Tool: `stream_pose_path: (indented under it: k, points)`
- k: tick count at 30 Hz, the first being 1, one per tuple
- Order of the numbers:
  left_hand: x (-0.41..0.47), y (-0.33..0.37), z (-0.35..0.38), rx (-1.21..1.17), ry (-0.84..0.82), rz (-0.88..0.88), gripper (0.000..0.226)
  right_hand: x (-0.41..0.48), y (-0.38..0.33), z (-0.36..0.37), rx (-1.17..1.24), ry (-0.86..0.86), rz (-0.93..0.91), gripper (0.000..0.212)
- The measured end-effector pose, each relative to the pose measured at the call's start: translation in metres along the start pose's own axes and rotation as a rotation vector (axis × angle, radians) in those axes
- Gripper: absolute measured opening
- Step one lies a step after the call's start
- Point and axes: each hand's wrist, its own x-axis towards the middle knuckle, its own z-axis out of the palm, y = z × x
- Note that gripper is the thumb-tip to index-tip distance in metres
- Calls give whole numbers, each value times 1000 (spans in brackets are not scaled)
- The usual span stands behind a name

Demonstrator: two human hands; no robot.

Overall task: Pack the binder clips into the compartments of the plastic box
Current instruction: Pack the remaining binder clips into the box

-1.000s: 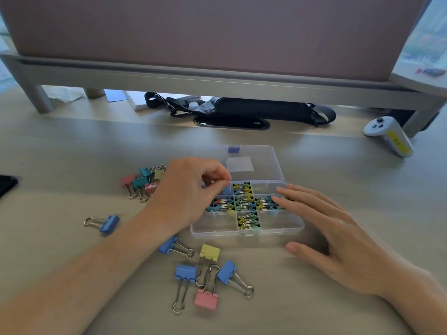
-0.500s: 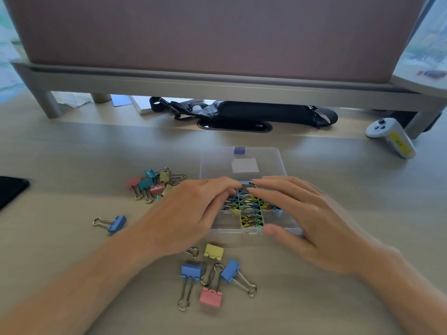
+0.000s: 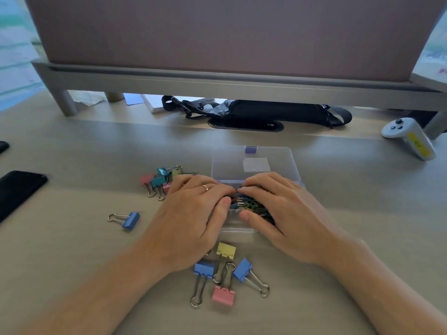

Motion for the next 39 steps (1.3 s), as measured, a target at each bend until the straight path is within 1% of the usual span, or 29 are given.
stream_pose_path:
  k: [3,5,7,9,13,15,17,19,21,24,25,26,28,31,35,39]
  points:
    - [0,-2,0,-56,-15,-29,43,0,0,-2,-9,-29,-25,55]
    - [1,-1,-2,-86,-34,-39,37,0,-1,-3,-1,-45,-16,58]
    - [2,1,-4,-43,-70,-14,33,0,-2,-4,-9,-29,-12,61]
    - [4,2,-5,7,-103,14,33,1,-3,-2,-31,-3,-17,59]
    - [5,3,-5,-47,-93,6,33,1,0,-3,13,-23,-15,58]
    - [3,4,-5,-35,-102,24,36,-1,0,-3,7,-20,-33,54]
    - [3,2,-3,-28,-107,32,35,-1,1,-2,-10,-7,-41,52]
    - [4,1,-2,-45,-88,40,32,0,0,0,-30,3,-38,55]
    - [7,-3,-5,-110,-43,31,31,0,0,0,-29,0,-27,59]
    - [24,-31,-20,-125,133,-62,20,-2,0,-1,-46,-6,-28,62]
    - [31,-45,-27,-93,149,-106,19,-2,1,-1,-48,-5,-28,61]
    - [38,-59,-33,-52,111,-154,21,-2,1,0,-49,-1,-28,61]
    - [43,-80,-40,22,-31,-235,23,-2,0,0,-41,0,-32,58]
    - [42,-92,-41,66,-150,-259,21,-1,2,-1,-28,-11,-43,55]
    - [43,-92,-41,58,-169,-263,19,0,1,0,-58,-14,-54,54]
    - [43,-94,-42,60,-139,-286,15,-1,1,-1,-62,-9,-58,53]
